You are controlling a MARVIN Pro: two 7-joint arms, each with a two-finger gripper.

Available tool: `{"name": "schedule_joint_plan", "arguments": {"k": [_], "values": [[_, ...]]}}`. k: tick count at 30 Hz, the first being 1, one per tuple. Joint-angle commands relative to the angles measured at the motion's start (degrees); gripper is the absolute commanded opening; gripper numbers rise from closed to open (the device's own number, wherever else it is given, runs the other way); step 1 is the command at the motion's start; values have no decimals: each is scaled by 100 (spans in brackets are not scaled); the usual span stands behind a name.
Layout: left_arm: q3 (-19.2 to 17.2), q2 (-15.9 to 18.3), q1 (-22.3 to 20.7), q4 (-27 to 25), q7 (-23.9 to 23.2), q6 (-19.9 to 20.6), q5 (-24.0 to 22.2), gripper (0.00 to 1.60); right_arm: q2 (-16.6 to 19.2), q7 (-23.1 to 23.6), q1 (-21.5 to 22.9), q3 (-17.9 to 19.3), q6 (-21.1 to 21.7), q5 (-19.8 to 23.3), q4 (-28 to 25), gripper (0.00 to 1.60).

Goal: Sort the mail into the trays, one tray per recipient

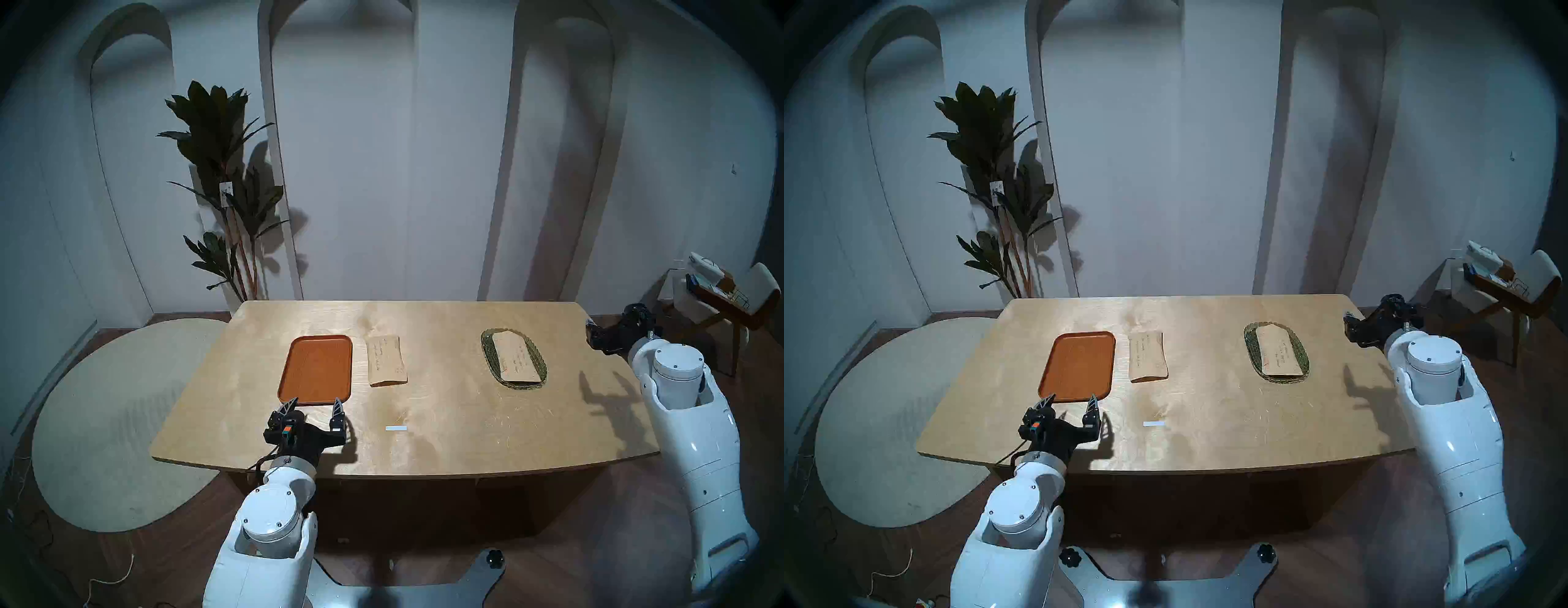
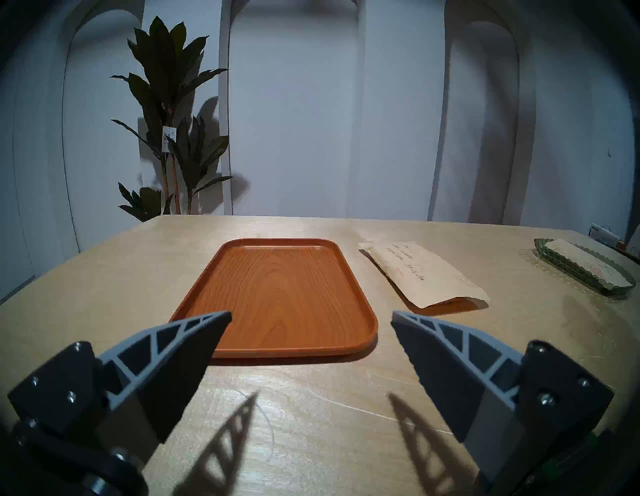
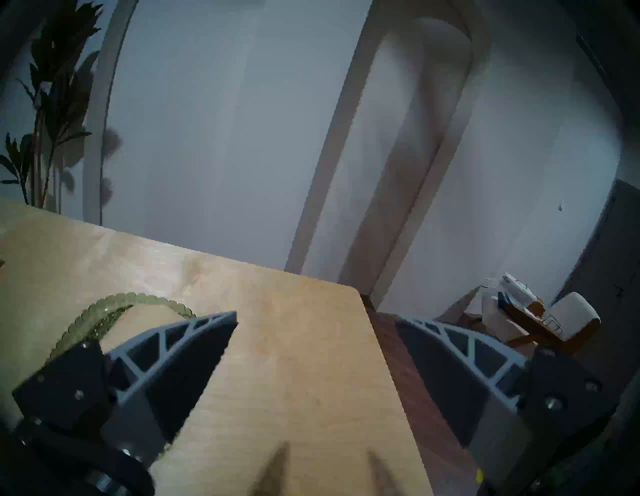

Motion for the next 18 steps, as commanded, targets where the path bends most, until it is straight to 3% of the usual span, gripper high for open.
{"name": "schedule_joint_plan", "arguments": {"k": [1, 7, 9, 18], "values": [[0, 0, -35, -117, -1, -28, 1, 160, 542, 639, 305, 69, -631, 13, 244, 160], [0, 1, -29, -128, -1, -24, 1, 160, 550, 1031, 256, 36, -1149, -7, 383, 160], [0, 1, -27, -131, -1, -23, 1, 160, 553, 1254, 174, 52, -1183, 93, 332, 160], [0, 1, -25, -136, -1, -19, 1, 160, 534, 1431, 198, 93, -1337, 99, 411, 160]]}}
